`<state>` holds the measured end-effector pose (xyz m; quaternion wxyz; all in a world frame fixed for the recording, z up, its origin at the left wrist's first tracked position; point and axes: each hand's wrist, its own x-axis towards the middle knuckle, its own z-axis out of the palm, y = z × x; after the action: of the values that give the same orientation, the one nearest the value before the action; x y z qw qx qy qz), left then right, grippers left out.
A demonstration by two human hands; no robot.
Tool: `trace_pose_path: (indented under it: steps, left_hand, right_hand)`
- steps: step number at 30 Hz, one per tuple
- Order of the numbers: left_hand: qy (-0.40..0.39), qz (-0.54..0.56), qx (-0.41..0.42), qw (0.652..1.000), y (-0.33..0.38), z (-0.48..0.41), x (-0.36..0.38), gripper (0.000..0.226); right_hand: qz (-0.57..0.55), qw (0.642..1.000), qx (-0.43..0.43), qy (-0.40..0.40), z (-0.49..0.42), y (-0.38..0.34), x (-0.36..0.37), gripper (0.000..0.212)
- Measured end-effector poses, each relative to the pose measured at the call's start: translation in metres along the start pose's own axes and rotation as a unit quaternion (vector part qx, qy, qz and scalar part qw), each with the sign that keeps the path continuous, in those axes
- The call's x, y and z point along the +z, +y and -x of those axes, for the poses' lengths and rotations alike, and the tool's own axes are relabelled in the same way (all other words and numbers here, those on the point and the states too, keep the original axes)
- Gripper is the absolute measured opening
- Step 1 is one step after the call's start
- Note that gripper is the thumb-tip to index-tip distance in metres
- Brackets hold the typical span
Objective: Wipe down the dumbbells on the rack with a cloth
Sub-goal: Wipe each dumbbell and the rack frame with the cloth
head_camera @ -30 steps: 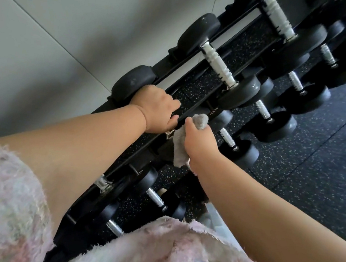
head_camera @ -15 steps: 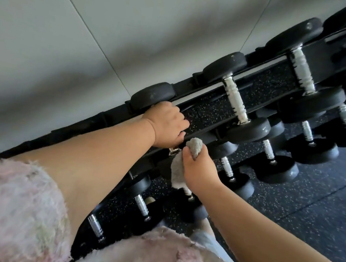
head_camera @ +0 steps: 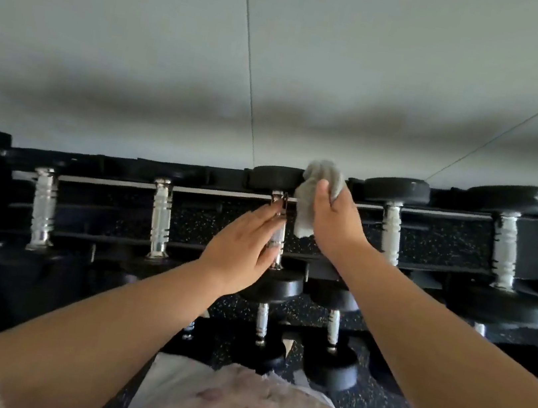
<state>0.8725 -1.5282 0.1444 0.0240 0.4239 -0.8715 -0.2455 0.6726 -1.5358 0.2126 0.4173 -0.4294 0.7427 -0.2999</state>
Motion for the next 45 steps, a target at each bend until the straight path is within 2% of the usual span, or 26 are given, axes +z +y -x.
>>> trace_pose_path:
  steps: [2,5,7,9,11,15,17,20,22,25,26,28,30,32,34,35,37,38,39,42,43,45]
  left_hand:
    - [0.012,0.111,-0.082,0.990,0.019,0.016,0.002,0.063]
    - [0.017,0.239,-0.196,0.951,0.053,0.022,0.012,0.070]
    - [0.061,0.224,-0.268,0.935,0.069,0.019,0.016,0.074]
    - [0.095,0.187,-0.317,0.925,0.077,0.016,0.019,0.078]
    - [0.097,0.181,-0.339,0.918,0.078,0.015,0.023,0.082]
    - [0.059,0.172,-0.350,0.919,0.076,0.012,0.026,0.094]
    - [0.050,0.161,-0.353,0.920,0.076,0.011,0.026,0.096]
    - [0.053,0.149,-0.352,0.923,0.079,0.011,0.023,0.095]
    - [0.057,0.145,-0.350,0.924,0.080,0.011,0.022,0.094]
    - [0.060,0.147,-0.346,0.925,0.080,0.011,0.022,0.094]
    - [0.062,0.148,-0.345,0.925,0.079,0.012,0.023,0.094]
    - [0.065,0.150,-0.344,0.925,0.077,0.012,0.024,0.095]
    - [0.069,0.152,-0.345,0.924,0.077,0.013,0.023,0.095]
    - [0.074,0.153,-0.345,0.923,0.076,0.014,0.023,0.094]
    - [0.080,0.152,-0.341,0.924,0.076,0.015,0.024,0.093]
    - [0.084,0.151,-0.338,0.925,0.075,0.015,0.024,0.093]
    - [0.088,0.151,-0.335,0.926,0.075,0.015,0.024,0.093]
    - [0.087,0.152,-0.336,0.925,0.075,0.015,0.024,0.093]
    - [0.086,0.153,-0.336,0.925,0.075,0.015,0.024,0.093]
    - [0.084,0.153,-0.337,0.925,0.074,0.014,0.024,0.092]
    - [0.084,0.151,-0.337,0.925,0.074,0.014,0.025,0.092]
    - [0.080,0.151,-0.337,0.926,0.074,0.014,0.024,0.092]
  right_hand:
    - [0.083,0.991,-0.086,-0.055,-0.022,-0.018,0.007,0.040]
    - [0.239,0.941,-0.208,-0.121,-0.049,-0.040,0.024,0.039]
    - [0.330,0.901,-0.247,-0.137,-0.059,-0.048,0.029,0.042]
    - [0.385,0.876,-0.254,-0.141,-0.063,-0.047,0.024,0.050]
    - [0.379,0.885,-0.229,-0.140,-0.065,-0.037,0.010,0.049]
    - [0.262,0.941,-0.145,-0.156,-0.067,-0.013,-0.009,0.044]
    - [0.261,0.944,-0.139,-0.145,-0.070,-0.015,-0.008,0.043]
    - [0.283,0.928,-0.190,-0.148,-0.072,-0.037,0.006,0.040]
    - [0.343,0.880,-0.266,-0.190,-0.069,-0.057,0.022,0.038]
    - [0.509,0.763,-0.328,-0.227,-0.070,-0.072,0.046,0.035]
    - [0.531,0.750,-0.329,-0.217,-0.074,-0.073,0.049,0.035]
    - [0.524,0.762,-0.318,-0.209,-0.079,-0.070,0.042,0.036]
    - [0.468,0.808,-0.291,-0.210,-0.078,-0.059,0.027,0.036]
    - [0.395,0.863,-0.237,-0.206,-0.079,-0.044,0.009,0.035]
    - [0.328,0.902,-0.176,-0.220,-0.080,-0.034,-0.009,0.035]
    - [0.297,0.915,-0.153,-0.227,-0.082,-0.033,-0.013,0.041]
    - [0.232,0.936,-0.137,-0.226,-0.086,-0.036,-0.010,0.068]
    - [0.219,0.939,-0.161,-0.212,-0.086,-0.040,-0.002,0.076]
    - [0.228,0.933,-0.204,-0.192,-0.085,-0.043,0.009,0.076]
    - [0.315,0.872,-0.343,-0.150,-0.084,-0.057,0.040,0.043]
    - [0.347,0.847,-0.372,-0.156,-0.087,-0.059,0.044,0.031]
    - [0.395,0.806,-0.395,-0.196,-0.091,-0.061,0.040,0.025]
